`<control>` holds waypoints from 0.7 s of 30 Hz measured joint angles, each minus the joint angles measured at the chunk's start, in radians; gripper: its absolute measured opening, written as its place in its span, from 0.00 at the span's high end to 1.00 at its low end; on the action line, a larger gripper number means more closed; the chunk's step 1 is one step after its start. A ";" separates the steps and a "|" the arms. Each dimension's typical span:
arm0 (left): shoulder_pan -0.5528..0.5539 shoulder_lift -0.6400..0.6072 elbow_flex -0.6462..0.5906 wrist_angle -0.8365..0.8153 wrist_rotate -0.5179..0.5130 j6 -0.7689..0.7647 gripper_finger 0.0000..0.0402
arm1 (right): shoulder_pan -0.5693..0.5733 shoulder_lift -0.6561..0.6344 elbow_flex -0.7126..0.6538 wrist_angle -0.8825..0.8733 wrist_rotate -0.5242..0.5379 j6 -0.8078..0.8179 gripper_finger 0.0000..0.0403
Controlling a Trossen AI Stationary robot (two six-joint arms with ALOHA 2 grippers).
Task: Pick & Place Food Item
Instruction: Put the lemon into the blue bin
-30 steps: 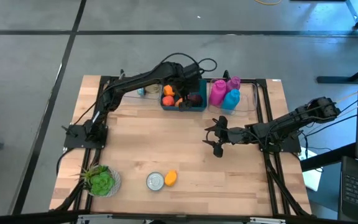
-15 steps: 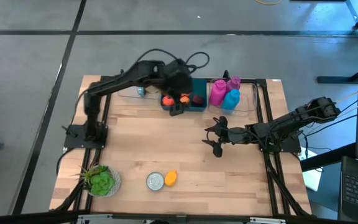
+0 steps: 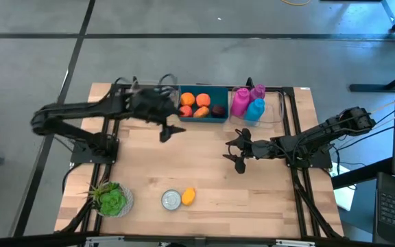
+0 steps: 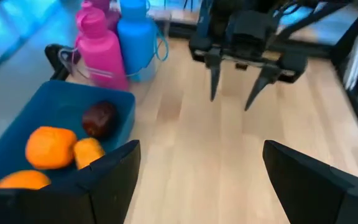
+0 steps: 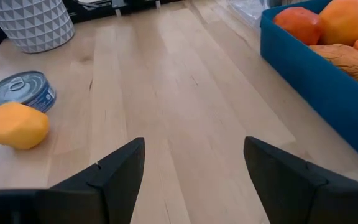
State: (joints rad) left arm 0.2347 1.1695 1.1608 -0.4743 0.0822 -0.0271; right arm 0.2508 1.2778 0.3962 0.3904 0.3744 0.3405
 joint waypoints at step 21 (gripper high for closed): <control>-0.116 -0.443 -0.954 0.971 -0.011 -0.235 0.19 | 0.000 0.000 0.000 0.077 0.102 0.000 0.33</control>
State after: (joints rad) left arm 0.1189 0.7265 0.2068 0.4967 0.0708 -0.2618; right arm 0.2508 1.2778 0.3962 0.4674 0.4762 0.3401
